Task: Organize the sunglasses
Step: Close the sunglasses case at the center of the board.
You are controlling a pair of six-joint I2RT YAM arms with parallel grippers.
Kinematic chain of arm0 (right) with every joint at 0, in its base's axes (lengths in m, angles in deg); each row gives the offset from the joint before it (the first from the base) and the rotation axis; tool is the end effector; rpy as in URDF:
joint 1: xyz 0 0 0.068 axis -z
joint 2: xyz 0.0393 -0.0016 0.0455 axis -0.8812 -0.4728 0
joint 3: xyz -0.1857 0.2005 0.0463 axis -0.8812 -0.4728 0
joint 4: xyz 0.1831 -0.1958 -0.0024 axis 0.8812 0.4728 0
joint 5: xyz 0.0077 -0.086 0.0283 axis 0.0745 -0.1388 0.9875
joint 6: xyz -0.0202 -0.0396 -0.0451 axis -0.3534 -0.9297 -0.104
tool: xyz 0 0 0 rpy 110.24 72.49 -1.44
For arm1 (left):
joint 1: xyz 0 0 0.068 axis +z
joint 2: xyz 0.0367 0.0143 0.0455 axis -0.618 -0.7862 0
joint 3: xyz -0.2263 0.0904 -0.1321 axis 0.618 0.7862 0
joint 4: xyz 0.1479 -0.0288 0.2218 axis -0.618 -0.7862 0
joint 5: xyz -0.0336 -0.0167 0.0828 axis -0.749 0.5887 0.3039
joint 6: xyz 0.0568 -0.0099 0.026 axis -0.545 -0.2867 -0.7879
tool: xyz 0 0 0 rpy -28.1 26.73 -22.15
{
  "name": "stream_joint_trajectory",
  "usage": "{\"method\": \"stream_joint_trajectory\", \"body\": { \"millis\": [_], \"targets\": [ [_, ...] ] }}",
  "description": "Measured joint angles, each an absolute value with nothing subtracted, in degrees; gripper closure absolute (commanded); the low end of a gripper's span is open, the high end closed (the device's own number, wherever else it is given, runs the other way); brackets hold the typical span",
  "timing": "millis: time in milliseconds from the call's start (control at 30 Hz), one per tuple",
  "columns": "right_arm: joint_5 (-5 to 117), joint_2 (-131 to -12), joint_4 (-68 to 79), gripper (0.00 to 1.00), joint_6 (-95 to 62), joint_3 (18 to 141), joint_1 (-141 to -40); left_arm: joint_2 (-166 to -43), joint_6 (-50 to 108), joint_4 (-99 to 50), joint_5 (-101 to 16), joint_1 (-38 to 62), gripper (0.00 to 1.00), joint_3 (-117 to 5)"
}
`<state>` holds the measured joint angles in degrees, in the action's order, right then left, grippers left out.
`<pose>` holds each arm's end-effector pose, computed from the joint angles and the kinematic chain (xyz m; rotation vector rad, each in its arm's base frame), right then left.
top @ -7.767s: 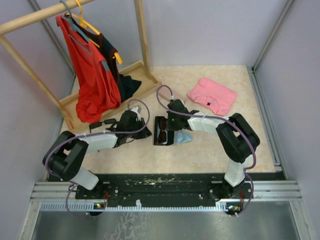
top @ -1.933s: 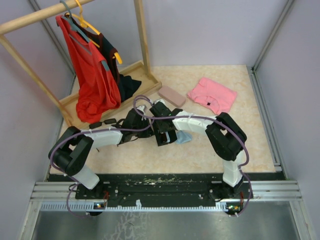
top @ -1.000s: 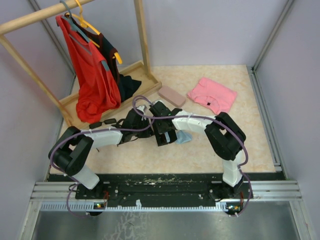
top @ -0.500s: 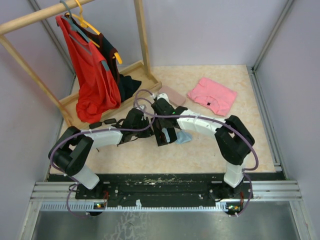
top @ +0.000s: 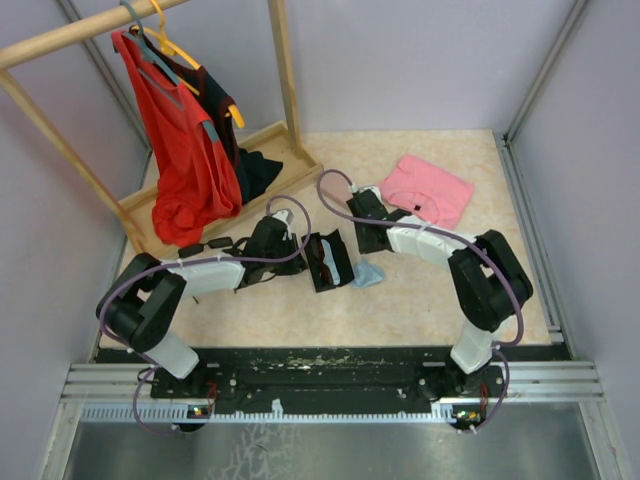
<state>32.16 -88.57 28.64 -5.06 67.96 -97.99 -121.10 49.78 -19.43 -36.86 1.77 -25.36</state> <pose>0.3024 0.2042 0.1829 -0.2909 2.5082 0.0021 0.2601 -0.1945 0.1430 0.1077 2.4089 -0.6406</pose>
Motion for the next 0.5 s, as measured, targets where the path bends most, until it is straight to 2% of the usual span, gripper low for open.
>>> {"method": "stream_joint_trajectory", "body": {
  "millis": [100, 200, 333, 500],
  "targets": [
    [35.74, -88.57, 27.55, 0.77, -4.73, 66.32, -95.72, -121.10, 49.68, -19.48, -36.73, 1.79, 0.78, -25.36],
    [39.98, -88.57, 25.72, 0.87, -4.66, 65.31, -94.65, -121.10, 49.63, -19.52, -36.67, 1.79, 0.79, -25.36],
    [45.05, -88.66, 23.22, 0.92, -4.73, 64.74, -93.97, -121.10, 49.63, -19.56, -36.62, 1.79, 0.78, -25.36],
    [49.80, -89.49, 20.38, 0.93, -4.79, 64.74, -93.64, -121.10, 49.63, -19.56, -36.58, 1.79, 0.78, -25.36]
  ]
}}
